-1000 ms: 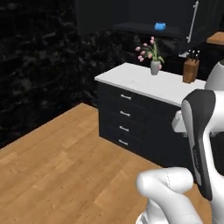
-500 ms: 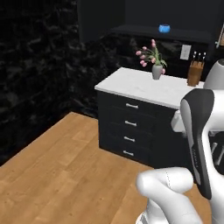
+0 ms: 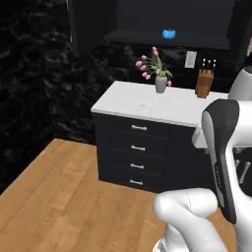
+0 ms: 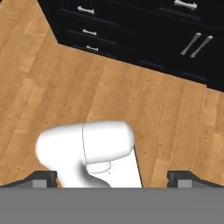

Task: Gather all objects into one cabinet and sort the glasses and bowls to opposite sides.

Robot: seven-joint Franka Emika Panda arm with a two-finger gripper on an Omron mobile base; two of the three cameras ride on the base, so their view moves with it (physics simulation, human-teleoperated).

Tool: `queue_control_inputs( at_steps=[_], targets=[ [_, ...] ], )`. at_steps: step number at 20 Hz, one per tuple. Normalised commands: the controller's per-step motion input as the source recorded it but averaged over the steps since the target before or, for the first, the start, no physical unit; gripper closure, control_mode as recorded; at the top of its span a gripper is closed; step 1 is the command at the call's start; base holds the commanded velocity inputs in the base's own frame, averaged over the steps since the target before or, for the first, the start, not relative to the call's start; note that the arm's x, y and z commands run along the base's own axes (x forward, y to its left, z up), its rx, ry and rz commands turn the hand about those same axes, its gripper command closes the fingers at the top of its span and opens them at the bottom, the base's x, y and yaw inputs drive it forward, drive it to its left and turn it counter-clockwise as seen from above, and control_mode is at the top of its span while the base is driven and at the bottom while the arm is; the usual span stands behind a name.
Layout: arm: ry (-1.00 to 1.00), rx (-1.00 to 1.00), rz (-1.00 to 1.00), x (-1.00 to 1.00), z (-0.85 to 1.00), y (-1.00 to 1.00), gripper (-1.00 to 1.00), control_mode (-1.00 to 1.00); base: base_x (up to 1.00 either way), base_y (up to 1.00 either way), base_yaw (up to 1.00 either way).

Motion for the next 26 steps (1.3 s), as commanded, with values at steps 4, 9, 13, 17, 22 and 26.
queue_control_inputs(
  at_steps=[4,9,13,17,22,26],
  targets=[
    [0.0,0.0,0.0,0.0,0.0,0.0,-1.0,1.0,0.53,0.16,-0.39],
    [0.0,0.0,0.0,0.0,0.0,0.0,-1.0,1.0,0.49,0.14,-0.4],
    [0.0,0.0,0.0,0.0,0.0,0.0,-1.0,1.0,0.46,0.14,-0.38],
    [0.0,0.0,0.0,0.0,0.0,0.0,-1.0,1.0,0.37,0.23,-0.3],
    [0.0,0.0,0.0,0.0,0.0,0.0,-1.0,1.0,0.36,0.35,-0.27],
    [0.0,0.0,0.0,0.0,0.0,0.0,-1.0,1.0,0.34,0.38,-0.19]
  ],
)
